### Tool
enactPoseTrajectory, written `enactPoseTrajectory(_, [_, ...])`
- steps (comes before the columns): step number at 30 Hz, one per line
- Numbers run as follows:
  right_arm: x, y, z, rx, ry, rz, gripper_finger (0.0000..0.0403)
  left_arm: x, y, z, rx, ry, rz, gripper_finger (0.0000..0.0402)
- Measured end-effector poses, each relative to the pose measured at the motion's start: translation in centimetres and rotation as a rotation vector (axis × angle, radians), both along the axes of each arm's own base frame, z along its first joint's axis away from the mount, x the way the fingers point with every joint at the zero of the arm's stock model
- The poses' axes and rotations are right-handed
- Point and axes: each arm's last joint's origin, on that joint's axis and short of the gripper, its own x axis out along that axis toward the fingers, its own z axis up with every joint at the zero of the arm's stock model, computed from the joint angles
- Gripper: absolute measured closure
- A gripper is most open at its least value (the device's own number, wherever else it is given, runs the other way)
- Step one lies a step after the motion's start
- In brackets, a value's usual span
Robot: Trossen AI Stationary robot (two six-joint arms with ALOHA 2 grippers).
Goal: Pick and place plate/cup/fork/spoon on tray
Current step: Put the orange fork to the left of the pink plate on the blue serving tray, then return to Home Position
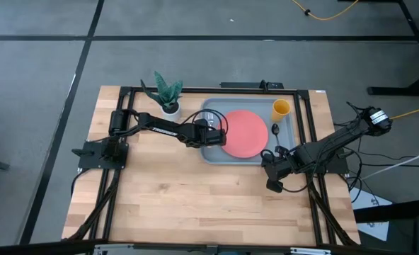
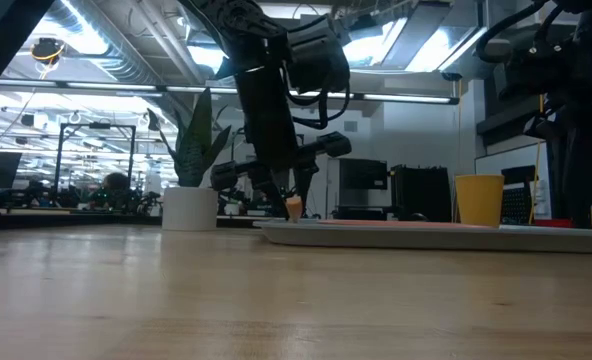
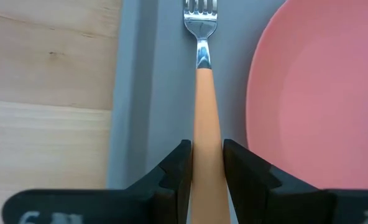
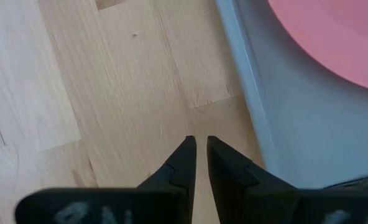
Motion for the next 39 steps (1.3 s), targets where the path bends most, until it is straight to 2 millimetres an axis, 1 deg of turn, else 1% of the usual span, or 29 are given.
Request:
enactPoseTrajectory(12, [0.00,0.00,0.00,-0.001,0.000,0.002,0.0357,0.02,-0.03,-0.01,-0.007,0.002,-0.011,0.0315])
enactPoseTrajectory(34, [0.00,-0.01,-0.01,-0.002,0.001,0.006,0.0357,0.05,0.00,0.02,-0.011,-0.018,0.020,0.0311])
enactPoseTrajectory(39, [0.00,-0.01,0.00,-0.002,0.001,0.006,0.0357,0.07,-0.07,-0.01,-0.035,-0.019,0.009,0.0311])
